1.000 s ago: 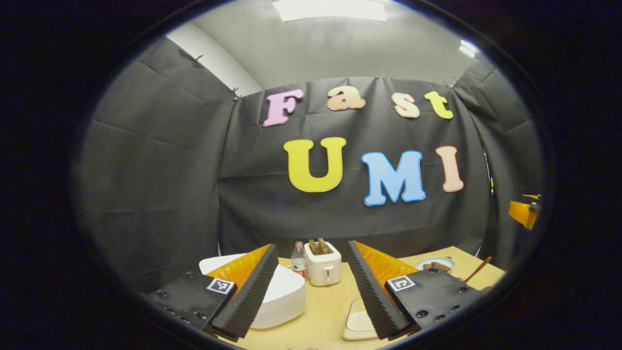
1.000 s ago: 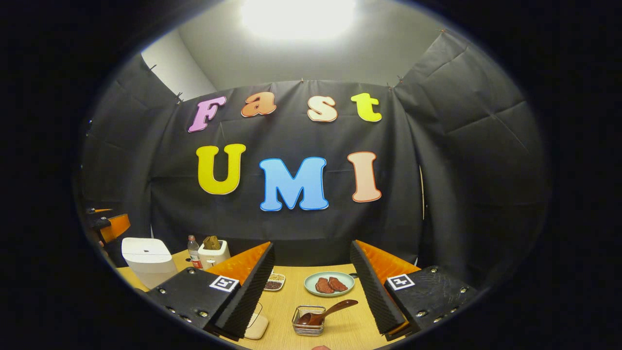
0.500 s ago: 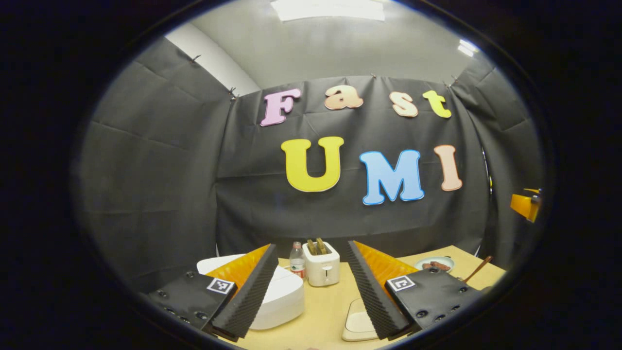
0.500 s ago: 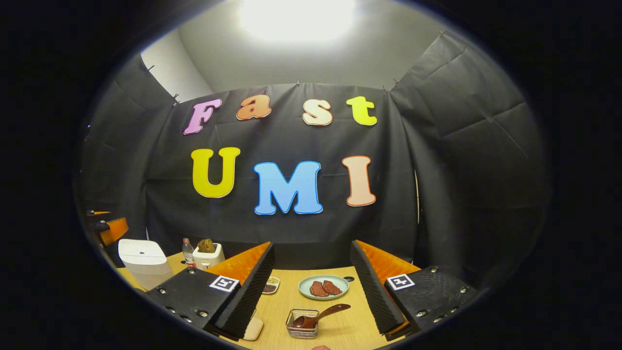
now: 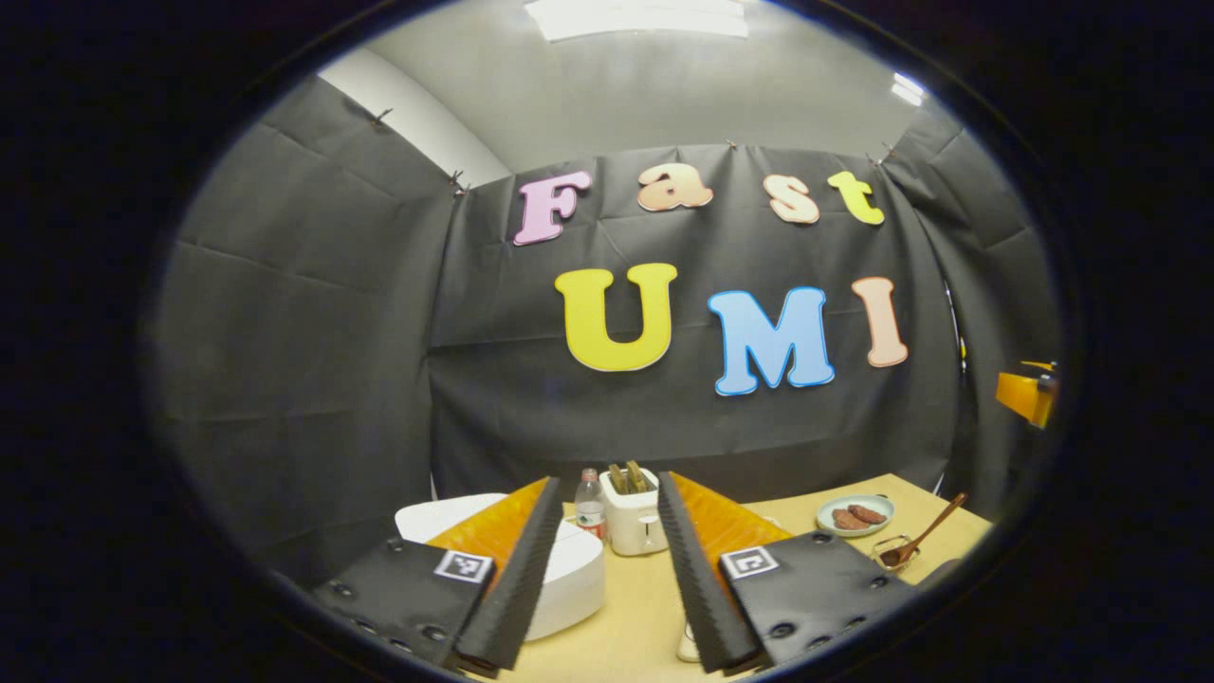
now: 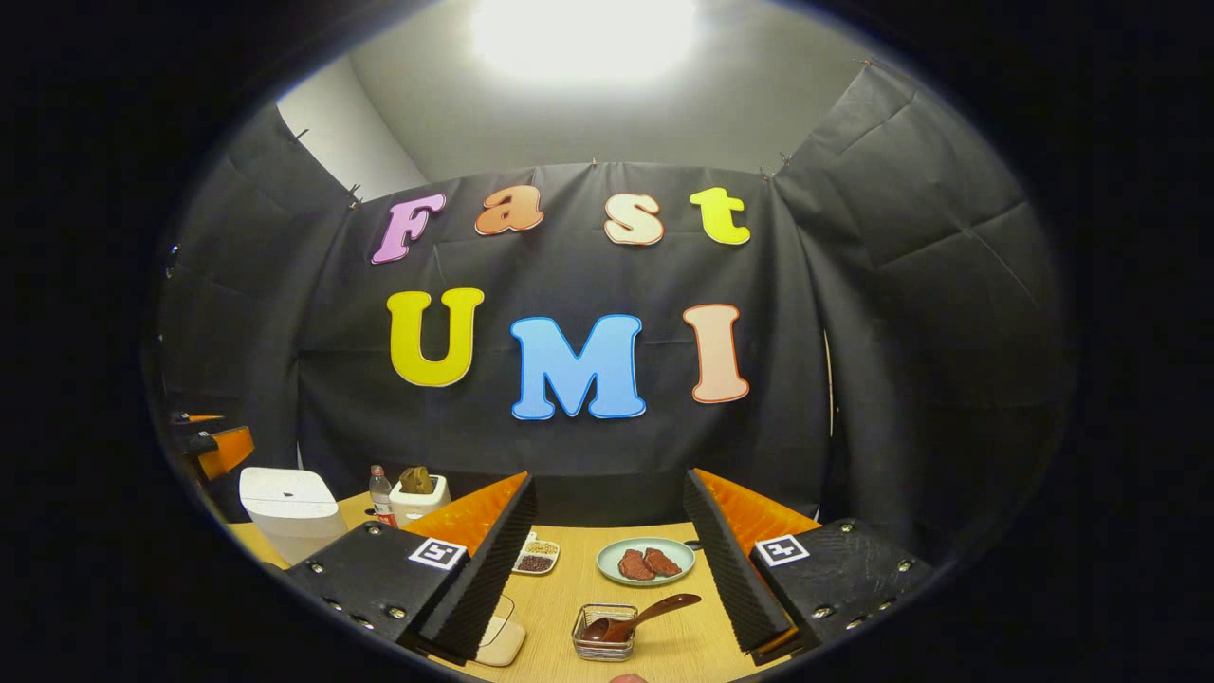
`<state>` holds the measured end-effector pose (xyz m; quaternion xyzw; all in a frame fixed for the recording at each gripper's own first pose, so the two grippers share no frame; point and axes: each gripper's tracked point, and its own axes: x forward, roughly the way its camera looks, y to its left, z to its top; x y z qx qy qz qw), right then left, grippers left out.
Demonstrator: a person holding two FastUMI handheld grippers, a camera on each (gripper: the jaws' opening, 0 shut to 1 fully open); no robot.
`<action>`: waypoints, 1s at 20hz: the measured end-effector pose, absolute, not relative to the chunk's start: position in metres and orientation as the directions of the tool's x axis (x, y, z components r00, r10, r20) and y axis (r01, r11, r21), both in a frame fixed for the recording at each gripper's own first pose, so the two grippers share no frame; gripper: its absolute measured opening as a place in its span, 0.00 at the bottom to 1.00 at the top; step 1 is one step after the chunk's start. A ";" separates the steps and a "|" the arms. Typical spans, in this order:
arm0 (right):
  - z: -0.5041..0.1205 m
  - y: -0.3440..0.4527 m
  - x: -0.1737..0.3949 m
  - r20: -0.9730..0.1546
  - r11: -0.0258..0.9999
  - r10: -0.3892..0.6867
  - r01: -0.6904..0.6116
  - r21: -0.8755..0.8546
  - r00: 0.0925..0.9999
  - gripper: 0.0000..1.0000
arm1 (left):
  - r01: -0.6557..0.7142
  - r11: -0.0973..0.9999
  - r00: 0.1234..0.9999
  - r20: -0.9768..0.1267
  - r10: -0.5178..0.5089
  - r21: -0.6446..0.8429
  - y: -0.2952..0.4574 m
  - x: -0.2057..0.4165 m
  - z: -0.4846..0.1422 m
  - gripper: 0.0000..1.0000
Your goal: Close the left gripper, press the button to open the rice cooker; take a wooden spoon from the chopstick holder with the right hand, scoop a spoonful of rice and pour it into the rice cooker, then put the wooden spoon back into the chopstick holder.
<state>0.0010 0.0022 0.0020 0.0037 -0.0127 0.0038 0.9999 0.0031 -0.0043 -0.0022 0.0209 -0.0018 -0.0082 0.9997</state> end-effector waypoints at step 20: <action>0.003 0.026 -0.005 0.024 0.999 -0.043 0.043 -0.006 0.999 0.95 | -0.055 0.998 0.997 -0.057 0.056 0.025 0.089 0.067 -0.036 0.08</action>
